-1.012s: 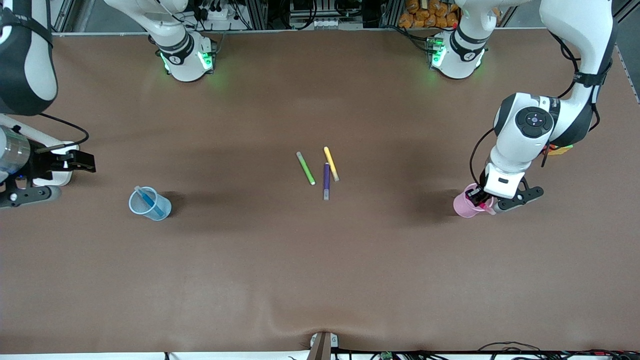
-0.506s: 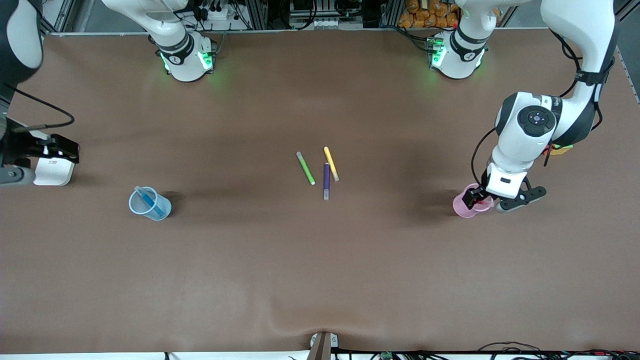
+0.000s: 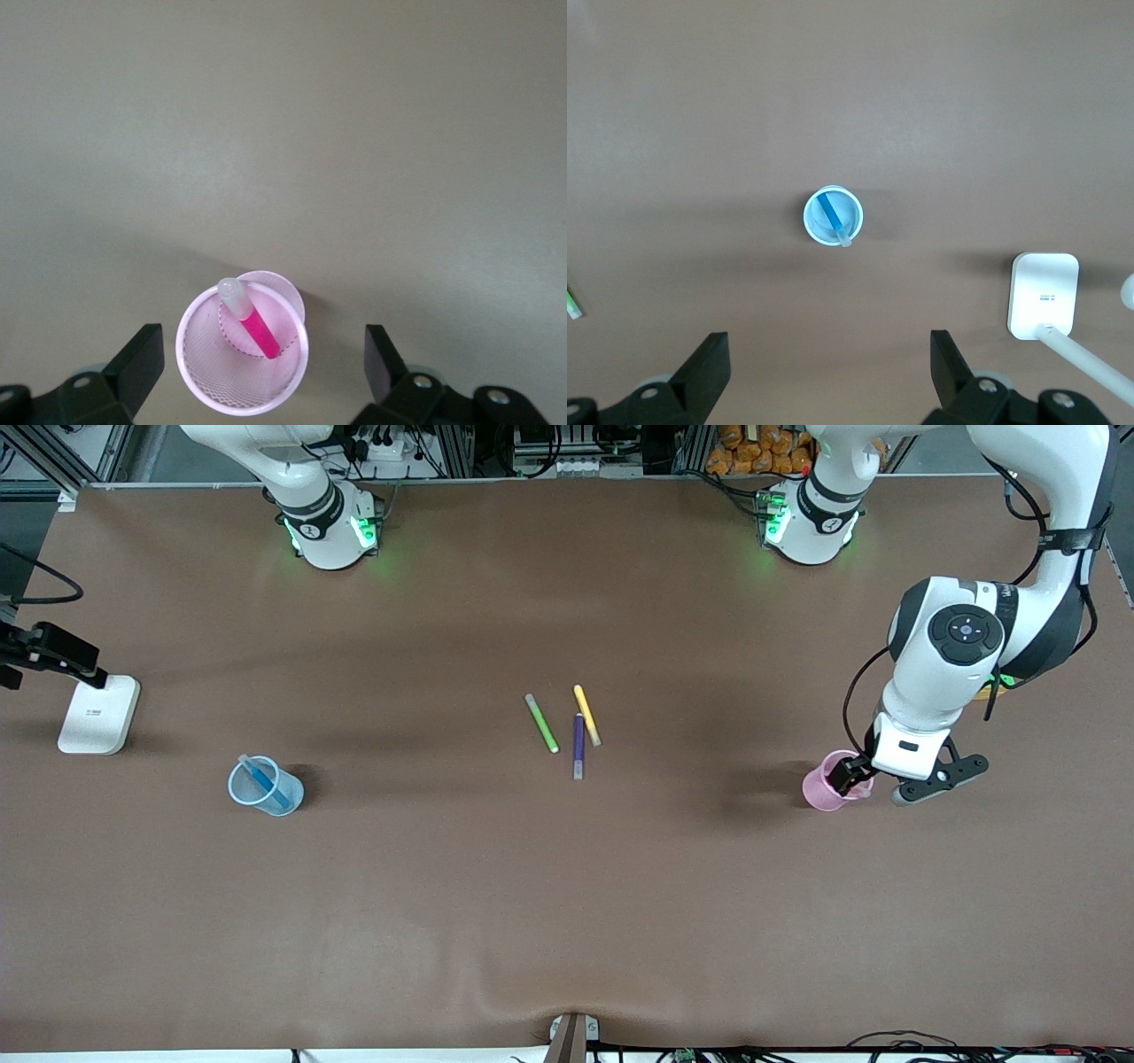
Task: Place pink and blue markers in matching cups
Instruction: 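Release the blue marker and raise the right gripper while the left gripper releases pink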
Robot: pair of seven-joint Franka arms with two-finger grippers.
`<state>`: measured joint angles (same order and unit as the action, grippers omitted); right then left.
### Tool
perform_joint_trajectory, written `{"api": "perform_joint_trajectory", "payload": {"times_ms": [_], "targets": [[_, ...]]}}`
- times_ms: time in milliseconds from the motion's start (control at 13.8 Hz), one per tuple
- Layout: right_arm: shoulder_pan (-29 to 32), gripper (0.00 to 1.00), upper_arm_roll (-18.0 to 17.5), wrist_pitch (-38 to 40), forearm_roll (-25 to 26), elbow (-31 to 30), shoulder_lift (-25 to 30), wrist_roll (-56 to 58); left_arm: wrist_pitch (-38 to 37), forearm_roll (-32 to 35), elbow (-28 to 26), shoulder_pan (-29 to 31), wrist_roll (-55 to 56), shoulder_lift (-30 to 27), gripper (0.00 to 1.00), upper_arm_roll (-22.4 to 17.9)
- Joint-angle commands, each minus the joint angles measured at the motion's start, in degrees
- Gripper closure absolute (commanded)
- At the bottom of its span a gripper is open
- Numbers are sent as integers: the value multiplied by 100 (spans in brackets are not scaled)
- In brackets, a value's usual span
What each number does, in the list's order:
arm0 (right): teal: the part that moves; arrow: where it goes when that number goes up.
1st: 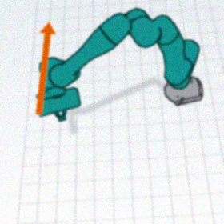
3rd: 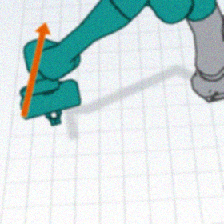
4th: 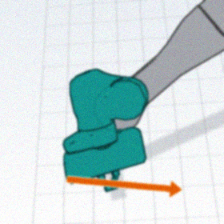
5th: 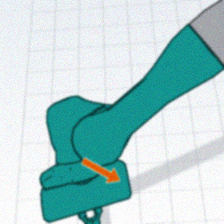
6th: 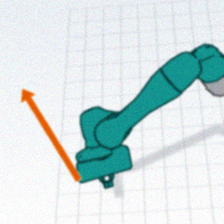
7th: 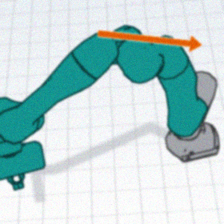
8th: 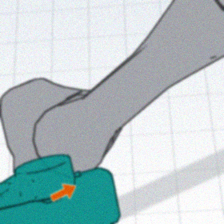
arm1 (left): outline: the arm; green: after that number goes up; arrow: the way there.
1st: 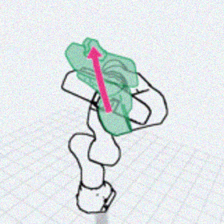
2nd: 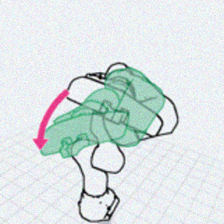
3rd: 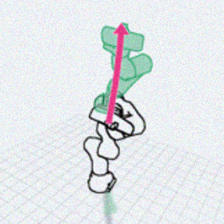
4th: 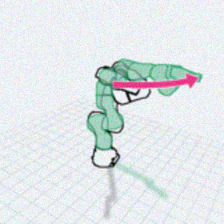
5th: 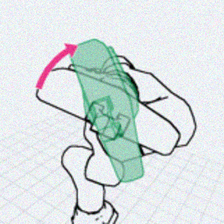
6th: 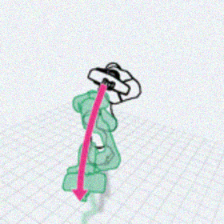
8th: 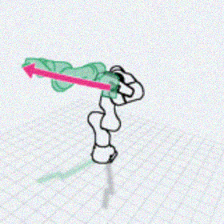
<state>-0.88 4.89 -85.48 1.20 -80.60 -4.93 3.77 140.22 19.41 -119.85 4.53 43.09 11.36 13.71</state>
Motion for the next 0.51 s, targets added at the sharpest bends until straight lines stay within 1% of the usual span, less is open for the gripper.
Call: {"api": "perform_joint_trajectory", "payload": {"times_ms": [0,72,217,434], "targets": [[446,0,-233,23,-138,-245,238,-114,-153,-42,110,13,121,-46,0,79],[474,0,-234,32,-138,-315,299,-114,-197,-147,189,22,121,-55,0,114],[474,0,-217,32,-138,-368,343,-87,-687,-201,539,13,112,6,0,123],[448,0,-199,5,-138,-342,300,-34,-865,-219,716,48,-141,-28,0,123]]}}
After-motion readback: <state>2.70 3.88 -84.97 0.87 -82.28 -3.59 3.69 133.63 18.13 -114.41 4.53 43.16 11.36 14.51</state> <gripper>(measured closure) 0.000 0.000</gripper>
